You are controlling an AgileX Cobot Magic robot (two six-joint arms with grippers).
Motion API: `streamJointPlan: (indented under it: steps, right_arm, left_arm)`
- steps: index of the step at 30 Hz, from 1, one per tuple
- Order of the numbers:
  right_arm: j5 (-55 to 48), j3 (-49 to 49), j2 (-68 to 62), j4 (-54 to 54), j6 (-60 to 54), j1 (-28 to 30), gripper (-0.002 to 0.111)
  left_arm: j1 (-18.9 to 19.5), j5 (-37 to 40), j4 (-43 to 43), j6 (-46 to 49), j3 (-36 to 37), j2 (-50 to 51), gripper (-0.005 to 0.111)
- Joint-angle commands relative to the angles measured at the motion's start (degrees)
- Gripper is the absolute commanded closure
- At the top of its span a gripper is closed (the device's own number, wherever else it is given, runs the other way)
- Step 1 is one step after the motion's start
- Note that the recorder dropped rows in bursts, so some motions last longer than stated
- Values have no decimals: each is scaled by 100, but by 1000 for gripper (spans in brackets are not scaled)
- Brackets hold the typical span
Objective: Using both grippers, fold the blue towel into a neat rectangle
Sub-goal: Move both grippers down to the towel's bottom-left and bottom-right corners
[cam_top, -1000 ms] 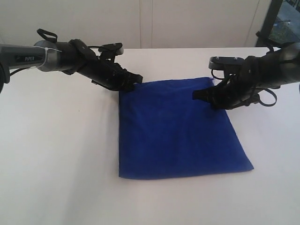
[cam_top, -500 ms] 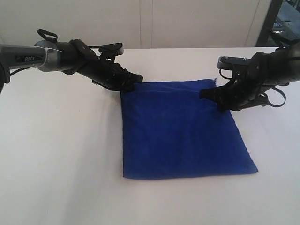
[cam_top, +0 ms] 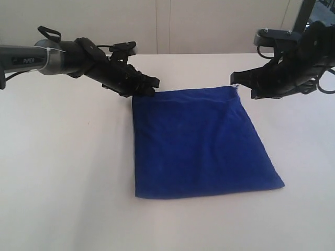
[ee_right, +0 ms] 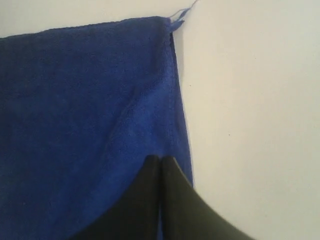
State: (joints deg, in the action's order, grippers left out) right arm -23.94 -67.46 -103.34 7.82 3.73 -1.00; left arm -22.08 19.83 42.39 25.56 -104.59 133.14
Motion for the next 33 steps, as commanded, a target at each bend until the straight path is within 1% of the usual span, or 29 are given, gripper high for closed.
streamJointPlan:
  steps: [1,4,6,8,10,12,14,16,18,21,25,30,33]
  right_arm:
    - [-438,119,432,-32,-95,9,108]
    - [-462,503,820,-32,-95,9,108]
    - [-462,796,1087,-32,-95,9,108]
    - [-462,1109,1368,-32,-95,9,108]
    - [-451,1449,1676,-32,-95,9,108]
    - [-467,1768,1984,-5,-95,9,108]
    - [-516,2076,2292,31,-95,9,108]
    - [-575,2342,2564,47,-95,-39,108]
    - [-557,2600,2830,47,-95,-79,108]
    - [-382,2950,3225,37,-95,-126,108]
    - [-245,3077,3479,125,-95,-126,108]
    - [-245,3077,3467,291,-95,-126,108]
    - [-233,3077,3467,319,-95,-126,108]
  left_arm:
    - [33,558,-28,306,-12,-511,59]
    - [71,1149,-352,306,-12,-823,61]
    - [124,1729,-660,275,-12,-995,65]
    - [138,2252,-863,177,-12,-1101,74]
    - [138,2864,-1096,56,-12,-1211,88]
    - [116,3386,-1109,-18,19,-1300,105]
    - [46,3614,-1120,-48,216,-1428,107]
    - [-18,3529,-1120,-290,544,-1563,107]
    - [-163,3358,-1120,-304,919,-1712,107]
    - [-513,2938,-1120,-156,1562,-2017,107]
    - [-1025,2169,-1120,57,2313,-2315,107]
    - [-1448,1411,-1120,-31,2830,-2355,107]
    - [-1532,989,-1136,-18,3102,-2355,107]
